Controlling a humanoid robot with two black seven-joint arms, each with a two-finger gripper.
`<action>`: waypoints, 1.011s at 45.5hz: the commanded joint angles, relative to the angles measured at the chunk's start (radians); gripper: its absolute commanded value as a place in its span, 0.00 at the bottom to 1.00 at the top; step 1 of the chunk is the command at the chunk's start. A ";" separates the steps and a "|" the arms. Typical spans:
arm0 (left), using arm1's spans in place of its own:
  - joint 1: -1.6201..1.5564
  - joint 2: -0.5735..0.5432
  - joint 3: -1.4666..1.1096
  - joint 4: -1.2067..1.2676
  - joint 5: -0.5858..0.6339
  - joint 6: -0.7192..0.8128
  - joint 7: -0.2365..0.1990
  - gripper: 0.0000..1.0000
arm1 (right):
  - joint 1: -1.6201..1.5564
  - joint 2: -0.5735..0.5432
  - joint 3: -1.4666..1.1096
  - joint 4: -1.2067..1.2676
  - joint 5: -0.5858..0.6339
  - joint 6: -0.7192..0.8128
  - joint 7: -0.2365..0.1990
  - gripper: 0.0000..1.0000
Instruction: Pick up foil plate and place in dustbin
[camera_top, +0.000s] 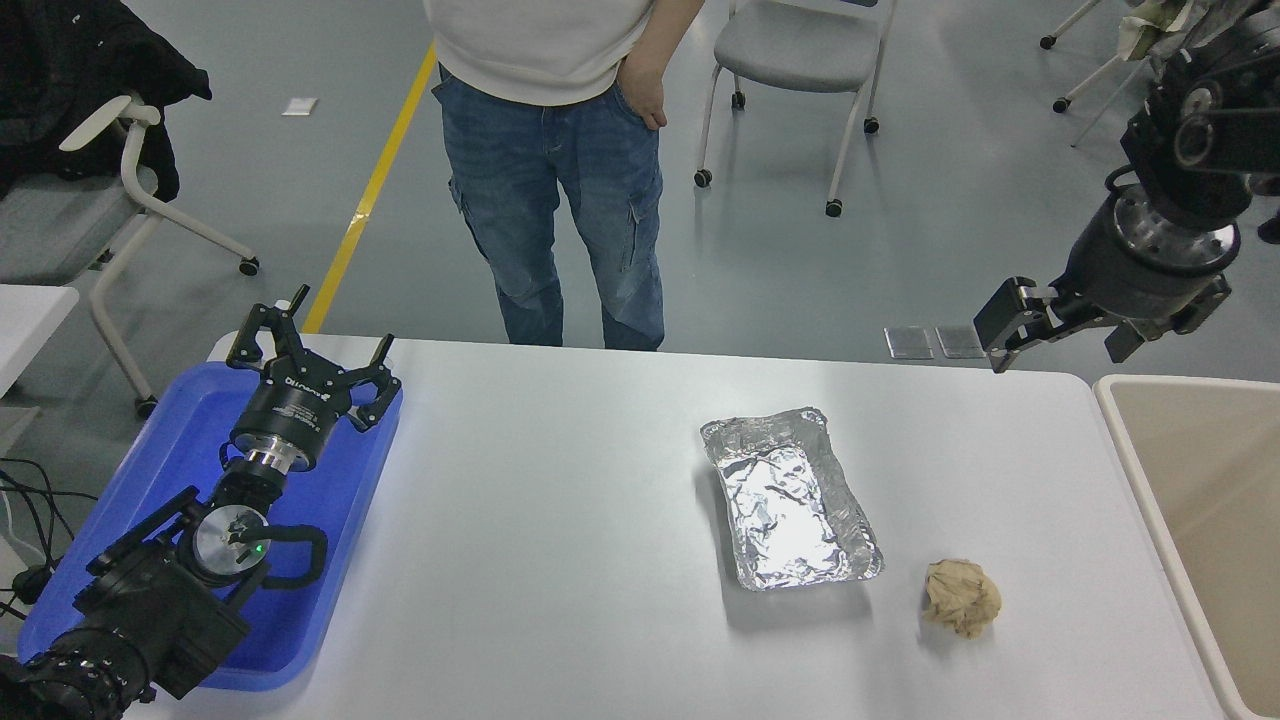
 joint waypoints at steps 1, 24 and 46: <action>-0.001 0.000 0.000 0.000 0.000 0.000 0.000 1.00 | -0.095 0.000 0.077 -0.004 0.027 0.000 0.001 1.00; 0.000 0.000 0.000 0.000 0.000 0.000 0.000 1.00 | -0.388 0.052 0.185 -0.030 0.005 -0.366 0.001 1.00; -0.001 0.000 0.000 0.000 0.000 0.000 0.000 1.00 | -0.636 0.238 0.257 -0.185 -0.138 -0.528 0.001 1.00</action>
